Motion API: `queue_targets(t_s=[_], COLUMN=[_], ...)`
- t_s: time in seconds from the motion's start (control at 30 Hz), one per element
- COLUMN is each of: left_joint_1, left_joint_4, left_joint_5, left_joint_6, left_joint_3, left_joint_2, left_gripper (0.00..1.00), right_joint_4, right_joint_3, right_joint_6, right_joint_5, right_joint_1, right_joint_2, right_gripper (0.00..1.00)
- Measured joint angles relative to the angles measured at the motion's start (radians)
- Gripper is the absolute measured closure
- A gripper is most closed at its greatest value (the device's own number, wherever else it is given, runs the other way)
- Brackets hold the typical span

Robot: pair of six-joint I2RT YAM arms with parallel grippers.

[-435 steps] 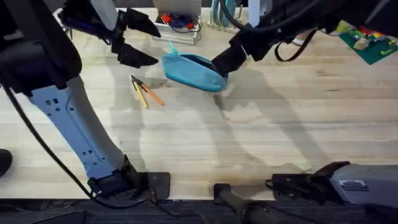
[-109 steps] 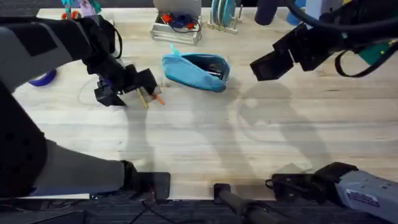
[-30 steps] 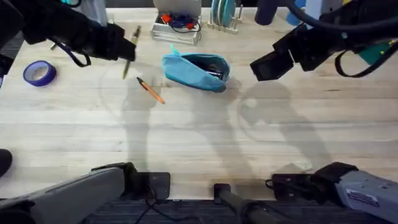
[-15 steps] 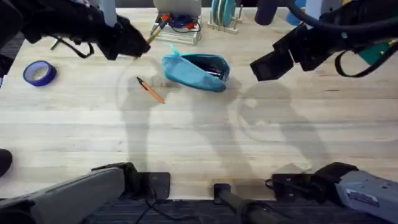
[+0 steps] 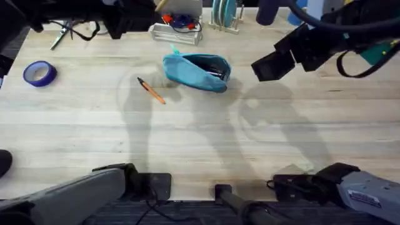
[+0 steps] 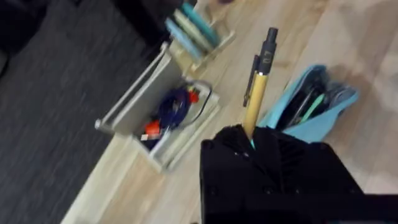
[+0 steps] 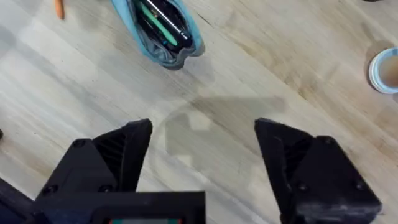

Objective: Unzip the bag, pick up the pens from the table one at a time and place them inside, then zip the bag closed.

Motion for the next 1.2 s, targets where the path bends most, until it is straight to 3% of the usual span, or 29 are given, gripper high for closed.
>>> queue_targets(t_s=[0.33, 0.73, 1.2], left_joint_1=[-0.074, -0.075, -0.075], left_joint_4=[0.029, 0.022, 0.022], left_joint_5=[0.115, 0.284, 0.381], left_joint_6=[0.005, 0.046, 0.117], left_joint_3=[0.000, 0.000, 0.000], left_joint_2=[0.000, 0.132, 0.258], left_gripper=[0.959, 0.959, 0.959], right_joint_4=[0.000, 0.000, 0.000], right_joint_3=[0.000, 0.000, 0.000], right_joint_6=[0.000, 0.000, 0.000], right_joint_5=[0.000, 0.000, 0.000], right_joint_1=[0.000, 0.000, 0.000], right_joint_2=[0.000, 0.000, 0.000], right_gripper=[0.003, 0.004, 0.003])
